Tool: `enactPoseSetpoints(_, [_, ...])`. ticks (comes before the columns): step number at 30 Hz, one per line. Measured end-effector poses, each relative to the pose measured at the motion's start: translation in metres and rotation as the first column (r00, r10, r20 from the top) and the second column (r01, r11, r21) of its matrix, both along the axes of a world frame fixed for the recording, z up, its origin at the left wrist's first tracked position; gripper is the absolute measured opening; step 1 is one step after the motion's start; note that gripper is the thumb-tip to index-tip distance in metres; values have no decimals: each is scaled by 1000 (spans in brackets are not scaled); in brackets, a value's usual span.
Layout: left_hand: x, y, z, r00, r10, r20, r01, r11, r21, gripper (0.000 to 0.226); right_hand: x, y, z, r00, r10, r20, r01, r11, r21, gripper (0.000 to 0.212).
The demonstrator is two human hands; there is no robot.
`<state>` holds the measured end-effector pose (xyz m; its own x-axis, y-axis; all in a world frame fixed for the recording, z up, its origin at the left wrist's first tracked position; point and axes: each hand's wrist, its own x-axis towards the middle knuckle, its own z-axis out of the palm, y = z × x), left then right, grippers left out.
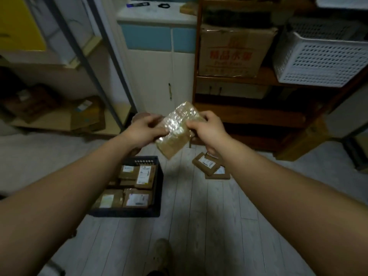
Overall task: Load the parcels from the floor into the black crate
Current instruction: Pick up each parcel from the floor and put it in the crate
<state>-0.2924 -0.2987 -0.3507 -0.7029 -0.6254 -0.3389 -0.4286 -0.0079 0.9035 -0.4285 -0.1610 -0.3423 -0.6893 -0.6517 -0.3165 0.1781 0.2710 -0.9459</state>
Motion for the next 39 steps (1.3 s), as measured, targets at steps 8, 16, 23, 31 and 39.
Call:
enactPoseSetpoints(8, [92,-5,62,990,131,-49,-121,976,179,57,71,-23,56,993,16,117,-1,991,-133,41])
enactPoseSetpoints(16, [206,-79,63,977,197,-86,-186,975,121,34,180,-101,37,875,306,-376,-238,947,218,46])
enactPoseSetpoints(23, [283,-148,26,979,203,-2,-202,978,52,37,264,-164,2,841,395,-369,-347,918,194,82])
enactPoseSetpoints(31, [268,-213,-11,985,59,161,-58,998,-17,49,246,-212,-42,796,505,-334,-435,861,264,98])
enactPoseSetpoints(39, [231,-277,-74,979,67,194,-71,997,13,45,213,-284,-119,924,334,-185,-281,923,262,83])
